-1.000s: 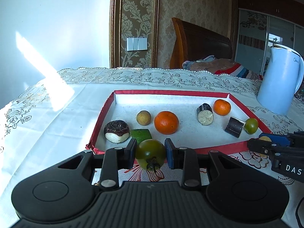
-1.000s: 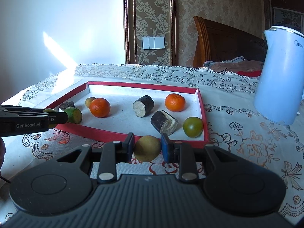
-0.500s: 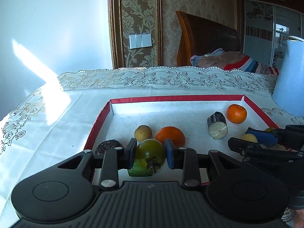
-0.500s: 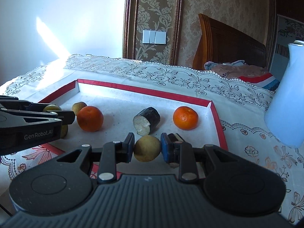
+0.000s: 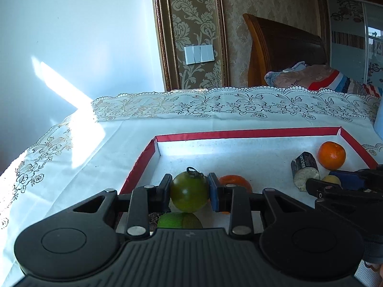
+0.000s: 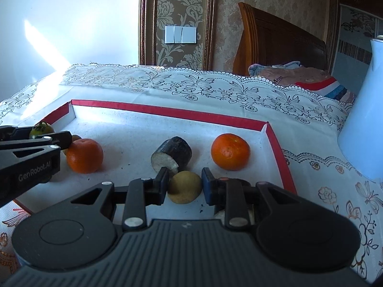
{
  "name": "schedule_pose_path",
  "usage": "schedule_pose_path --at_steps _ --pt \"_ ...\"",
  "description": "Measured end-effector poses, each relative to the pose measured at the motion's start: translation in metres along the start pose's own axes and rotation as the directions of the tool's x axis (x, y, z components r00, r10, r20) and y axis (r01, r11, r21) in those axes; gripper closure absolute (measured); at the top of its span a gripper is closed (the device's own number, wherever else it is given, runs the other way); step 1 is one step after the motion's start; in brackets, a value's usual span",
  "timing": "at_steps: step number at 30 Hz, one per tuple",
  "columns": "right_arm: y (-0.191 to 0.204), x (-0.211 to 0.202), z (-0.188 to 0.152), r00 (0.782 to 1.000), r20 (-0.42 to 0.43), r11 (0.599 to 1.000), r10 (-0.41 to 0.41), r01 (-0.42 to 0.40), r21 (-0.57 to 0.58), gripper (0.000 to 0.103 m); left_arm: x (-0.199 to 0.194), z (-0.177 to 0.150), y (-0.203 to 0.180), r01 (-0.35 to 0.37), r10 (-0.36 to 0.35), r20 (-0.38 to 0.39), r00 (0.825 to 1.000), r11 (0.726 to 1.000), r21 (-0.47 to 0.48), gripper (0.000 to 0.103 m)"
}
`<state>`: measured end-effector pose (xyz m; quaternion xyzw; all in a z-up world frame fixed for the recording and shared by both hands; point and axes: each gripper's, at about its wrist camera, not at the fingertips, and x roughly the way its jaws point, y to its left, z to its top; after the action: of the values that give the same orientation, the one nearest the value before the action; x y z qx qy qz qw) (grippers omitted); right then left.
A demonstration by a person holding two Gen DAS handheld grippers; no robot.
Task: Organize fruits
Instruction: 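Carry the green tomato into the tray with the left tool while the right tool carries the yellow fruit in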
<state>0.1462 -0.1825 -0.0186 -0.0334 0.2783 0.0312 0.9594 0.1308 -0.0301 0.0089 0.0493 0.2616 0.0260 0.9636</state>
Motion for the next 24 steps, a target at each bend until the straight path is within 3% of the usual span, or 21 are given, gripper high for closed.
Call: schedule_pose_path --at_steps 5,15,24 --pt "0.001 0.007 0.004 1.000 -0.002 1.000 -0.010 0.010 0.005 0.077 0.010 0.001 0.013 0.010 -0.012 -0.038 0.999 0.998 -0.062 0.072" --pt "-0.001 0.006 0.003 1.000 0.004 1.000 -0.005 0.005 0.019 0.075 0.008 -0.005 0.004 0.020 -0.020 -0.031 0.999 1.000 -0.020 0.072" --pt "0.005 0.002 0.001 1.000 0.008 1.000 0.024 -0.024 0.006 0.058 0.007 -0.006 0.003 0.019 -0.019 -0.025 1.000 1.000 -0.014 0.072"
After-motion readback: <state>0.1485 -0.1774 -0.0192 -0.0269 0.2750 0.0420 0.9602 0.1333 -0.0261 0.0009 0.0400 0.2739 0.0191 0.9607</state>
